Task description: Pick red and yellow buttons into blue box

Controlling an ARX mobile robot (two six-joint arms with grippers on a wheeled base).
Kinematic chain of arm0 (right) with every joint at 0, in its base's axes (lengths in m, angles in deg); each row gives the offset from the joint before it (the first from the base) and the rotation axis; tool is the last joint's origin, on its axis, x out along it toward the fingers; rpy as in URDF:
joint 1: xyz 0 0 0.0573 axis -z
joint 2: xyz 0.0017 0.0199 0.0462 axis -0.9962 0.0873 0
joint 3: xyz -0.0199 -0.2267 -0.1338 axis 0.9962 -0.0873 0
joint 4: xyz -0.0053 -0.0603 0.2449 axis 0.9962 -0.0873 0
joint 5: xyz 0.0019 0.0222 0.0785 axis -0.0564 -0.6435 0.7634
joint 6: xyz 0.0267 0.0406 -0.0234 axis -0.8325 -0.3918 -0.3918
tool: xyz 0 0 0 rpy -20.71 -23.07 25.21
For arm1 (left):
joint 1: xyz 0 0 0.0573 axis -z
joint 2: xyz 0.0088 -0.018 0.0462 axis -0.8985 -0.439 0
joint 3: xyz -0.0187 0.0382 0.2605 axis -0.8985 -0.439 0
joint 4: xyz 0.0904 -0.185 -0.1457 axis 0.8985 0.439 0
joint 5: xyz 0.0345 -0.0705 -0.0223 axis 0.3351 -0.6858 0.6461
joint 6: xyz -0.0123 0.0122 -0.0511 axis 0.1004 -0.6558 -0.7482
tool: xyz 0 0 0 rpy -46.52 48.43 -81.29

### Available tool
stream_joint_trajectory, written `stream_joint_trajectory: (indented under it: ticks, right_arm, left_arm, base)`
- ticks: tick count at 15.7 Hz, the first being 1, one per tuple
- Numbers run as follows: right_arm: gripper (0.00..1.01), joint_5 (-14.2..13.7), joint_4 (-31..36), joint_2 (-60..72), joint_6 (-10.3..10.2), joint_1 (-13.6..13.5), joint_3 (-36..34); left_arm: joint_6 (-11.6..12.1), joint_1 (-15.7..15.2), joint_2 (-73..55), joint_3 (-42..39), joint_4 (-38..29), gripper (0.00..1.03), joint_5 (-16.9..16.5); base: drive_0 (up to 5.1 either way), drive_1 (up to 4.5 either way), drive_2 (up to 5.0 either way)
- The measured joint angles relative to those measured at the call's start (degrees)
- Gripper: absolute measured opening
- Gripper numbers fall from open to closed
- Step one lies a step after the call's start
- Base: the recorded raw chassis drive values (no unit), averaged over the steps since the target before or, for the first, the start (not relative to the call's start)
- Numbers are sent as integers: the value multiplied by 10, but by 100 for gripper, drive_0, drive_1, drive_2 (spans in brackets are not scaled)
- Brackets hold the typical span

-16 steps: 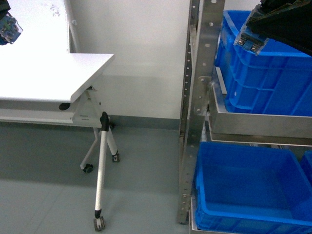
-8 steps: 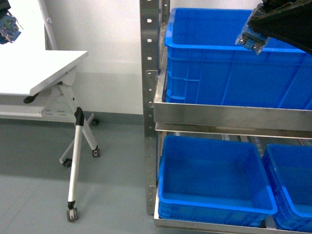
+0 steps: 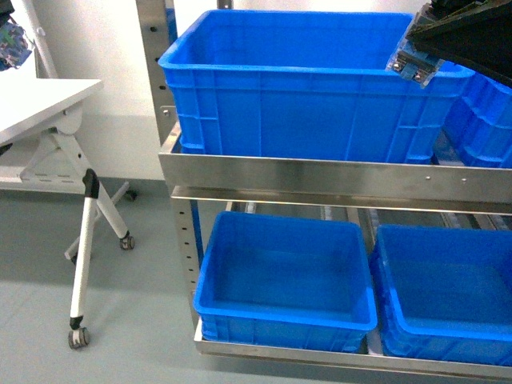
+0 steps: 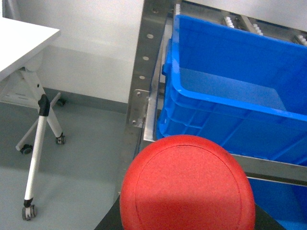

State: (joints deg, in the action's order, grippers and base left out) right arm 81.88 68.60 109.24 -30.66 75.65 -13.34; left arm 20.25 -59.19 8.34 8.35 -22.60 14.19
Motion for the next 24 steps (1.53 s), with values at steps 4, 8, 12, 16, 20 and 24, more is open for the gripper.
stream_joint_trajectory:
  ticks: [4, 8, 12, 16, 20, 24]
  right_arm:
    - [36, 0, 1, 0, 0, 0, 0]
    - [36, 0, 0, 0, 0, 0, 0]
    - [36, 0, -1, 0, 0, 0, 0]
    - [36, 0, 0, 0, 0, 0, 0]
    - [36, 0, 0, 0, 0, 0, 0]
    - [36, -2, -1, 0, 0, 3, 0]
  left_arm:
    - [0, 0, 0, 0, 2, 24, 0]
    - [0, 0, 0, 0, 1, 24, 0]
    - [0, 0, 0, 0, 3, 24, 0]
    - [0, 0, 0, 0, 2, 24, 0]
    - [0, 0, 0, 0, 3, 24, 0]
    - [0, 3, 0, 0, 2, 24, -2]
  base:
    - [481, -354, -129]
    - [490, -341, -123]
    - [472, -339, -142]
    - [480, -311, -138]
    - [197, -146, -56]
    - [89, 25, -94]
